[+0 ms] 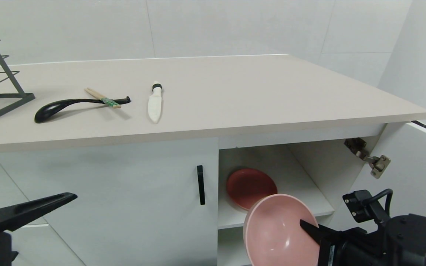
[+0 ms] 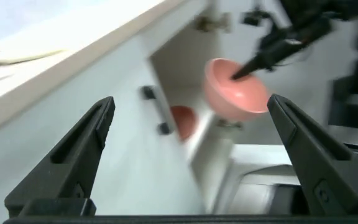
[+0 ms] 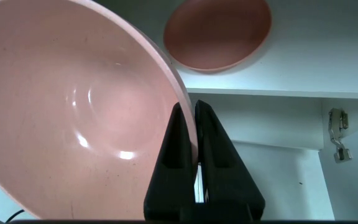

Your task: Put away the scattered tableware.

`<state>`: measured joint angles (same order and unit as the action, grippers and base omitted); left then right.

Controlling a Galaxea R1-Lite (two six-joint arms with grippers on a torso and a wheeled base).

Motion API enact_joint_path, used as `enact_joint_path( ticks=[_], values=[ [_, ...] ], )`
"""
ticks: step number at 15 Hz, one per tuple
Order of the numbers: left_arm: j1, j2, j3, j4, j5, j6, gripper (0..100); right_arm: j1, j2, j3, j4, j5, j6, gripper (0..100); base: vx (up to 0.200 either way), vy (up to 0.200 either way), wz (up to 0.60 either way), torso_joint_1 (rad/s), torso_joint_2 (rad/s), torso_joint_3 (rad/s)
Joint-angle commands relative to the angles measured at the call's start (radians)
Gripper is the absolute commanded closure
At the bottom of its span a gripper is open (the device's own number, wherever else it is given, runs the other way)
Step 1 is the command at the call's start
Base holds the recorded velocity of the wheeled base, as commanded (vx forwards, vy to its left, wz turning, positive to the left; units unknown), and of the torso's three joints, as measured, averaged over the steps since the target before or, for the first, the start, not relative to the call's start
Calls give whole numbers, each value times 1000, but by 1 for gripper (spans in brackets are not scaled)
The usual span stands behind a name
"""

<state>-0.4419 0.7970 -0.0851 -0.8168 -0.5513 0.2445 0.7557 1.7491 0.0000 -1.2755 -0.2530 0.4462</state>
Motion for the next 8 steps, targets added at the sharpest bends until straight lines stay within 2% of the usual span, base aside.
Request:
enact_joint_path(
  ticks=[1,2,3,4,5,6,7,8],
  values=[
    [150,-197,11,111,5,-4,0,7,3,0,-1,0,0,100,0,0,0,0,0,0],
    [238,-314,4,232,28,-30,0,10,0,0,-2,0,2,100,0,0,0,0,0,0],
    [289,-407,-4,321,36,-74,0,10,-2,0,-2,0,3,100,0,0,0,0,0,0],
    [335,-509,-10,412,39,-139,0,11,-3,0,-1,0,5,100,0,0,0,0,0,0],
    [361,-564,-10,458,39,-175,0,11,-3,0,-2,0,5,100,0,0,0,0,0,0],
    [414,-674,-7,548,36,-248,0,11,-2,0,-2,0,5,100,0,0,0,0,0,0],
    [434,-740,-7,610,36,-283,0,11,0,0,-2,0,5,100,0,0,0,0,0,0],
    [440,-786,-2,660,39,-292,0,11,3,0,-2,0,5,100,0,0,0,0,0,0]
  ],
)
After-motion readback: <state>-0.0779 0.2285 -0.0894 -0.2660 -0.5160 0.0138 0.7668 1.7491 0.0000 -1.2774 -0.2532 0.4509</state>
